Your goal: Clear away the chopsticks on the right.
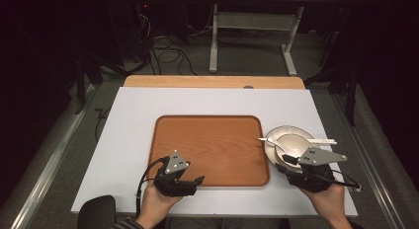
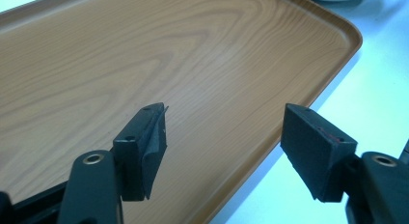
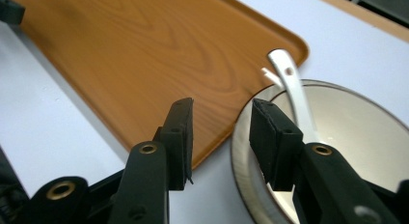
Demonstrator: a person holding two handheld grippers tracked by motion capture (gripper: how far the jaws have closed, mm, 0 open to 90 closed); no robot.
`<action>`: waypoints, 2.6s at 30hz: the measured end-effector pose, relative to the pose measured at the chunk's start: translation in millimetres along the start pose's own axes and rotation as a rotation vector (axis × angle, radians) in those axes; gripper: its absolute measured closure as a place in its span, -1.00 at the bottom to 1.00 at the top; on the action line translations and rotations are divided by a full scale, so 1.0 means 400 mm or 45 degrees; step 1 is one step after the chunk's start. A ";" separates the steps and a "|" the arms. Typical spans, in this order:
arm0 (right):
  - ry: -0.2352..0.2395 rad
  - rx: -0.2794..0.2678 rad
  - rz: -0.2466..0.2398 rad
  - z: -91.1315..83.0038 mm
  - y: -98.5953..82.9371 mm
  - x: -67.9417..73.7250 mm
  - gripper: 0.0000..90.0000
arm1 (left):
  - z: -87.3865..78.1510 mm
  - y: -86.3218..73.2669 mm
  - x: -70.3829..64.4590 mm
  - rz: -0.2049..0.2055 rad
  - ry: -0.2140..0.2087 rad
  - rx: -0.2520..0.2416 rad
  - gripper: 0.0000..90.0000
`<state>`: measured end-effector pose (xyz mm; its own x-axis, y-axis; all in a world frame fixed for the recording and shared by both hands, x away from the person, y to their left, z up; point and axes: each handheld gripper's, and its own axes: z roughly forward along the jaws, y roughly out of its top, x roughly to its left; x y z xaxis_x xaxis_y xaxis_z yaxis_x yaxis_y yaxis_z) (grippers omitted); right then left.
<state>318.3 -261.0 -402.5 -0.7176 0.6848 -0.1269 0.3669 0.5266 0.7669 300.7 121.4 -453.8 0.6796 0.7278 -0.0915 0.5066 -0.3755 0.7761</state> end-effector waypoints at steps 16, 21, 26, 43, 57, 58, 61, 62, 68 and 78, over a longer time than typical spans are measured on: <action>-0.077 -0.062 0.118 -0.022 0.062 -0.116 0.42 | -0.005 -0.002 0.002 -0.012 -0.005 -0.008 -0.26; -0.077 0.016 0.169 -0.012 0.085 -0.163 0.41 | -0.006 -0.001 0.000 -0.009 -0.007 -0.012 -0.26; -0.136 0.076 0.224 -0.011 0.096 -0.220 0.44 | -0.005 -0.001 0.002 -0.014 -0.006 -0.010 -0.26; -0.290 0.475 0.187 0.063 0.042 -0.356 0.59 | 0.002 -0.001 0.002 -0.021 -0.008 0.002 -0.26; -0.243 0.682 0.148 0.128 0.023 -0.392 0.58 | 0.001 -0.001 0.003 -0.021 -0.004 0.000 -0.26; -0.240 0.686 0.153 0.131 0.021 -0.395 0.57 | 0.001 -0.001 0.003 -0.021 -0.004 0.000 -0.26; -0.223 0.687 0.173 0.134 0.018 -0.404 0.56 | 0.002 -0.002 0.004 -0.019 -0.003 0.005 -0.26; -0.219 0.687 0.180 0.133 0.019 -0.407 0.55 | 0.002 -0.002 0.004 -0.019 -0.003 0.006 -0.26; -0.191 0.710 0.201 0.139 0.022 -0.411 0.54 | 0.002 -0.002 0.003 -0.019 -0.003 0.004 -0.26; -0.145 0.748 0.198 0.151 0.028 -0.414 0.55 | 0.002 -0.002 0.004 -0.020 -0.001 0.004 -0.26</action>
<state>476.9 -338.2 -410.9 -0.5737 0.8083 -0.1325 0.7501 0.5835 0.3113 301.7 122.2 -455.0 0.6724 0.7328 -0.1041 0.5185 -0.3660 0.7728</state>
